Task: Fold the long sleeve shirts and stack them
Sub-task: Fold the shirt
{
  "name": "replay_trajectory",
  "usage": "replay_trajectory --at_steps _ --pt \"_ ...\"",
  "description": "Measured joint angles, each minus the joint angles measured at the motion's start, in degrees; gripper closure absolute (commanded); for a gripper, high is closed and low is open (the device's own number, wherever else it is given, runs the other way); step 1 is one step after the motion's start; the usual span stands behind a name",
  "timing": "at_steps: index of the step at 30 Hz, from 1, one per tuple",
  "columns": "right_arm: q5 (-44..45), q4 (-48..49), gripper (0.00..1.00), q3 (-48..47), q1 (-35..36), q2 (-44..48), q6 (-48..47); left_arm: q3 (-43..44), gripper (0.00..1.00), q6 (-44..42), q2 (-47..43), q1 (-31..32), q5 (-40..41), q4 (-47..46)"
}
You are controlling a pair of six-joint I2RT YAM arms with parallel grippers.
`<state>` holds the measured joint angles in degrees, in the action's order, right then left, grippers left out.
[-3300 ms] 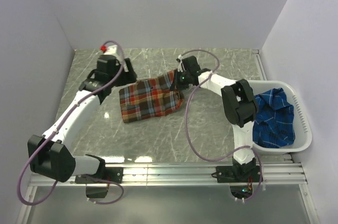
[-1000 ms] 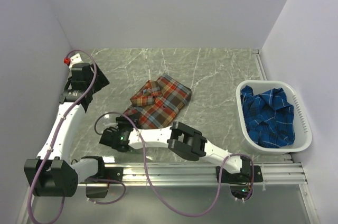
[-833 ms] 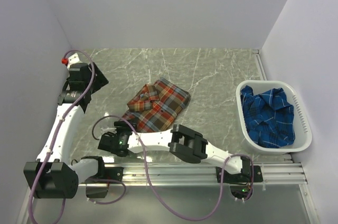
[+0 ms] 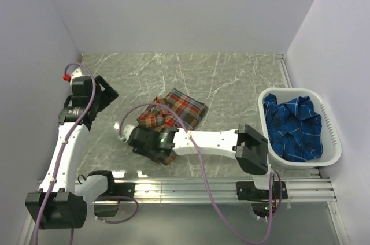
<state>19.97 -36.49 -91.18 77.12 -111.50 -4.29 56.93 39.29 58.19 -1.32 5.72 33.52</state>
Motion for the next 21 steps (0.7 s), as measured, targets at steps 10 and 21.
replay_trajectory --at_steps 10,21 --pt "-7.5 6.21 0.45 15.39 -24.37 14.38 12.35 -19.8 0.21 6.67 -2.19 6.34 -9.4 -2.73" --pt "-15.76 13.46 0.46 23.02 -32.33 17.31 19.28 -22.69 0.24 9.51 7.78 18.69 -7.56 -9.07"
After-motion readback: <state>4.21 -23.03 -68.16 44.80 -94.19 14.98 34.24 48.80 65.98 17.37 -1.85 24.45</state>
